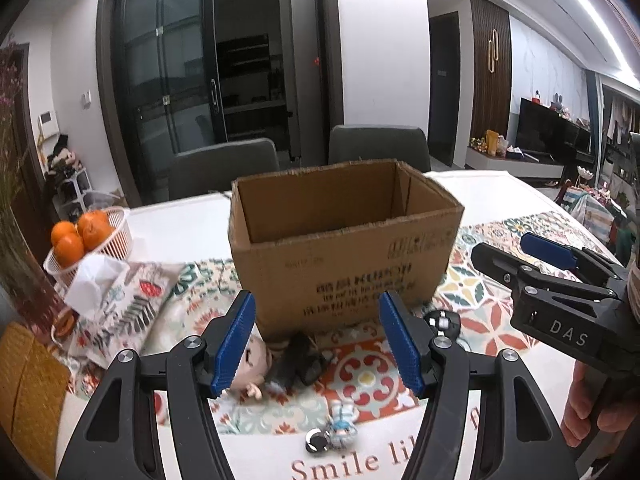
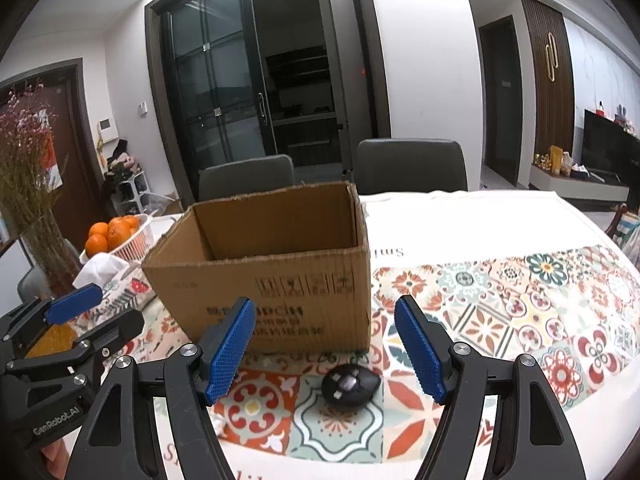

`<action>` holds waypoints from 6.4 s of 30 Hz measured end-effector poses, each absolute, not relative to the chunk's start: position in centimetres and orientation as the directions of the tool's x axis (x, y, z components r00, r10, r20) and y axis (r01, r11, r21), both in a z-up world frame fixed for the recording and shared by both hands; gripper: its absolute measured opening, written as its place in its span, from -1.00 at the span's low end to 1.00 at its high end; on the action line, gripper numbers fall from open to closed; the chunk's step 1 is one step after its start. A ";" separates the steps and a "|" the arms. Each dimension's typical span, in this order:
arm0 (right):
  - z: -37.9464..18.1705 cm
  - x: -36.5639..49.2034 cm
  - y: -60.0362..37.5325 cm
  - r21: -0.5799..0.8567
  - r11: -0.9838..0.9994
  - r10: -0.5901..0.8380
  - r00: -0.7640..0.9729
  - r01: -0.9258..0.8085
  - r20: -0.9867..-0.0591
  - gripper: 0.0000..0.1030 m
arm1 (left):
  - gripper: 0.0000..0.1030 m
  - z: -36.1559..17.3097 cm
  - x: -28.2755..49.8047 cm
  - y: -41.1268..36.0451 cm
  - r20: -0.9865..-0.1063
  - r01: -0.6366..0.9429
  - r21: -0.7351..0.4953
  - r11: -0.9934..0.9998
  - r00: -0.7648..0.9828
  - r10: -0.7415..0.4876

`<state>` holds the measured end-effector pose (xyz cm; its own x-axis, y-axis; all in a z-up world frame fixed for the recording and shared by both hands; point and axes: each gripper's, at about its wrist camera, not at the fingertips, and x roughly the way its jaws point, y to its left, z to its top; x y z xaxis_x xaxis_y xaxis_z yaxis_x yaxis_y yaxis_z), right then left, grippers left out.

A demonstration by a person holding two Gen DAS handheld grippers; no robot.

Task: Organize rigid objects
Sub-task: 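Move both tools back toward the figurine keychain and black earbud case, then grasp figurine keychain with left tool while right tool grasps black round earbud case, then lift both held items and carry them over the cardboard box, then open both tools to drop the keychain and earbud case into the box, then move both tools toward the pink round doll head and black flashlight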

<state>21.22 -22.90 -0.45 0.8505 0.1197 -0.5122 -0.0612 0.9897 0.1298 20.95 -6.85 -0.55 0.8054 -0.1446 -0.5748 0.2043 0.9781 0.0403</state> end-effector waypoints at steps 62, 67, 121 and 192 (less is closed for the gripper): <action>-13.0 26.2 -23.3 -0.003 0.990 0.090 0.661 -0.138 -0.745 0.42 | -0.48 -13.8 20.0 -8.9 -0.785 0.242 0.090 0.966 0.615 -0.081; -13.5 27.9 -23.0 -0.013 0.986 0.098 0.635 -0.167 -0.766 0.42 | -0.48 -13.9 20.4 -8.9 -0.775 0.248 0.114 0.962 0.628 -0.070; 0.4 18.8 -20.5 0.073 0.991 0.134 0.834 -0.112 -0.535 0.20 | -0.49 0.2 18.8 -4.2 -0.534 0.333 -0.081 0.940 0.782 -0.323; 4.6 30.5 -18.3 0.049 0.992 0.122 0.819 -0.114 -0.561 0.22 | 0.00 5.0 31.3 -4.3 -0.575 0.321 -0.023 0.947 0.771 -0.275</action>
